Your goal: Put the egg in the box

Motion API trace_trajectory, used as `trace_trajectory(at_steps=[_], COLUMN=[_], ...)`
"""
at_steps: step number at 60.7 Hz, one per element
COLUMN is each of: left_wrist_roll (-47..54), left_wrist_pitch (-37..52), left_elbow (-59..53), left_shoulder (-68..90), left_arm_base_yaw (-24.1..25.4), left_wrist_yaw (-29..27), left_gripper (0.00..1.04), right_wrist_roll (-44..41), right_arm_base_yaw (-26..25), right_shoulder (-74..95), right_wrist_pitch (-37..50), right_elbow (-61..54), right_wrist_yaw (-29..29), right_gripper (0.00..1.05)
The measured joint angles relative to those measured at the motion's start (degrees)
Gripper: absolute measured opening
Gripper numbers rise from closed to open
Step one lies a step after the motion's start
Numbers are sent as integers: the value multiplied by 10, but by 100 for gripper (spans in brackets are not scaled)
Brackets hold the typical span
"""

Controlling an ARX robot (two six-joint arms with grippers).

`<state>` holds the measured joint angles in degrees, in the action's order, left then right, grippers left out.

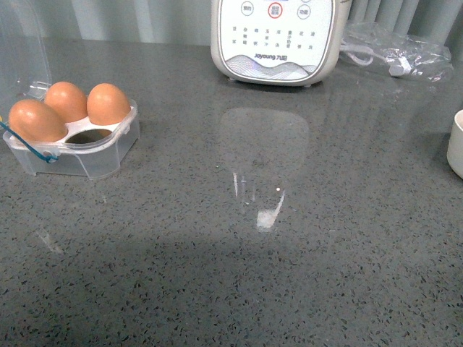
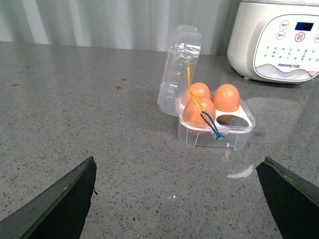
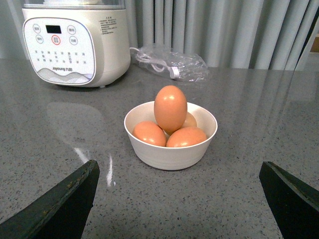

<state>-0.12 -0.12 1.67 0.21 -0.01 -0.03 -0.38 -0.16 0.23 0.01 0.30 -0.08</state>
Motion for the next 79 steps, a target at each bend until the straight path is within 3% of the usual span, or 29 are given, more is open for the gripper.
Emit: trace_trajectory(at_steps=[79], left_wrist_roll=[0], left_wrist_pitch=[0], left_elbow=[0], left_shoulder=[0], left_arm_base_yaw=[0], left_wrist_yaw=[0], left_gripper=[98], right_wrist_roll=[0], right_arm_base_yaw=[0], right_shoulder=[0], right_wrist_pitch=[0], right_elbow=[0], right_wrist_yaw=[0], right_gripper=[98])
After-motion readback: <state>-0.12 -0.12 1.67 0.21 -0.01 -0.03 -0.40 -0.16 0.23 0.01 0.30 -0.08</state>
